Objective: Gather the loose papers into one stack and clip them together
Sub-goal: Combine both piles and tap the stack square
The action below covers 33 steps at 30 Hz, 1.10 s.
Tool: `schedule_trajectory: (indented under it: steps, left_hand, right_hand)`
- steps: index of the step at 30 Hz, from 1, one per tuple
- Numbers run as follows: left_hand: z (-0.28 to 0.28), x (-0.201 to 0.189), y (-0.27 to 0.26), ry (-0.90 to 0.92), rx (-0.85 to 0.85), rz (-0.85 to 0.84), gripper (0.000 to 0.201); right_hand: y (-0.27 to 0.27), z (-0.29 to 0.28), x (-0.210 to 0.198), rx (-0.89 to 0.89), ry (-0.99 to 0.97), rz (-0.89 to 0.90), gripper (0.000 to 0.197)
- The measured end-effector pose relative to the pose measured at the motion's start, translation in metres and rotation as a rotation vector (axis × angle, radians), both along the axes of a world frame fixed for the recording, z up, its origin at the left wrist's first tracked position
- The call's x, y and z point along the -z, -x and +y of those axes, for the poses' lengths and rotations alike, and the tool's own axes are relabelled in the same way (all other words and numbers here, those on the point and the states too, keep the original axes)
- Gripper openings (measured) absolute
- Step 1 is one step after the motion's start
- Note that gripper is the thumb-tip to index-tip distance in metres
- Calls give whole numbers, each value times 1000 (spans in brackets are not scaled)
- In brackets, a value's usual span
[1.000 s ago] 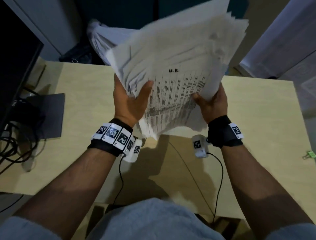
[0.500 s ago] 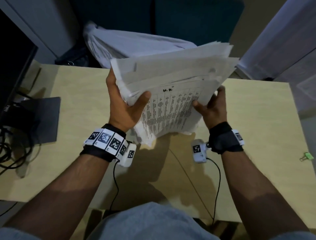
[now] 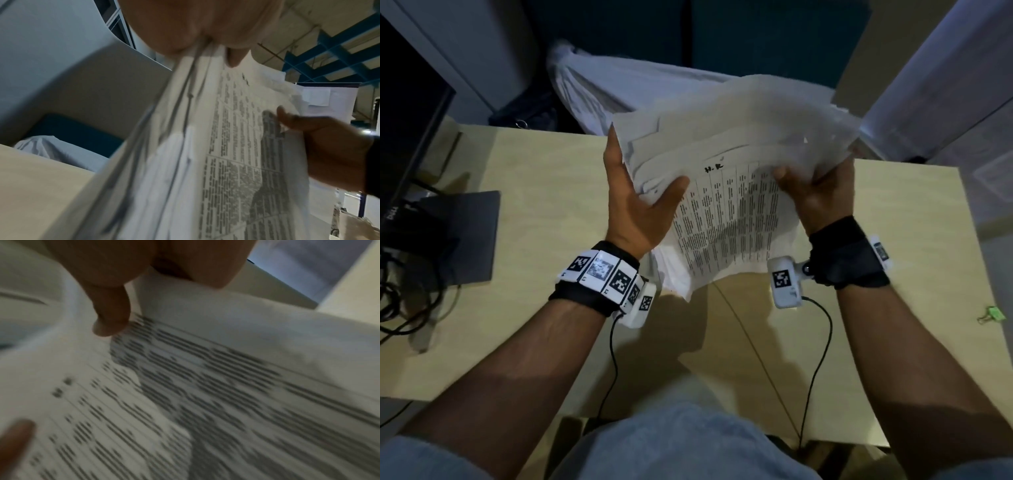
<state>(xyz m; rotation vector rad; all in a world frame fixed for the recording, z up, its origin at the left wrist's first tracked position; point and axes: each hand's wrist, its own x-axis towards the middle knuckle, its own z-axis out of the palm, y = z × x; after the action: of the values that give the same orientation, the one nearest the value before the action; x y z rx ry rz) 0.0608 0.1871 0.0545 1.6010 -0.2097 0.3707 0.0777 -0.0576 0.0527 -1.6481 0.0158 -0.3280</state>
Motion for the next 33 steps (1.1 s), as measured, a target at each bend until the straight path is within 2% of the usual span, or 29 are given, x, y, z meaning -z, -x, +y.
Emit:
schedule_trajectory:
  steps: [3, 5, 7, 9, 11, 12, 13, 15, 17, 19, 22, 26, 28, 29, 30, 33]
  left_hand:
    - [-9, 1, 2, -54, -116, -40, 89]
    - [-12, 0, 3, -89, -170, -88, 88]
    - [-17, -5, 5, -43, -197, -114, 84]
    - [-19, -4, 5, -7, -218, -132, 89]
    - [-16, 6, 3, 24, -159, -101, 105]
    - [-13, 11, 4, 70, -59, -40, 107]
    - [-11, 17, 8, 159, 14, 93, 103]
    - [-14, 18, 14, 323, 93, 356, 81]
    - [-20, 14, 18, 367, -4, 383, 49]
    - [-23, 7, 16, 310, -126, 285, 32]
    - [-20, 7, 11, 390, -105, 255, 35]
    - [-14, 22, 15, 396, -17, 357, 61]
    - [-11, 22, 12, 436, -24, 347, 47]
    - [-10, 20, 12, 416, -27, 307, 34]
    - [-9, 17, 9, 391, -48, 299, 29]
    - [-8, 27, 7, 300, -61, 335, 28]
  right_hand:
    - [8, 17, 12, 80, 104, 140, 49]
    - [8, 25, 14, 173, 136, 118, 41]
    - [8, 32, 9, 231, 116, 63, 38]
    - [11, 34, 8, 244, 90, 52, 35]
    - [18, 32, 18, 235, 113, 97, 32]
    - [23, 30, 26, 223, 127, 138, 34]
    - [27, 29, 34, 212, 137, 181, 37]
    - [30, 28, 43, 209, 149, 251, 39]
    - [25, 33, 40, 243, 136, 261, 36]
    - [19, 36, 31, 278, 77, 192, 34]
    - [18, 33, 33, 287, 20, 194, 35]
    - [28, 29, 55, 168, 7, 405, 46]
    - [25, 28, 53, 173, -57, 401, 41]
    - [23, 27, 50, 190, -87, 373, 38]
    - [21, 25, 51, 211, -94, 351, 36]
    - [24, 26, 60, 197, -45, 404, 34]
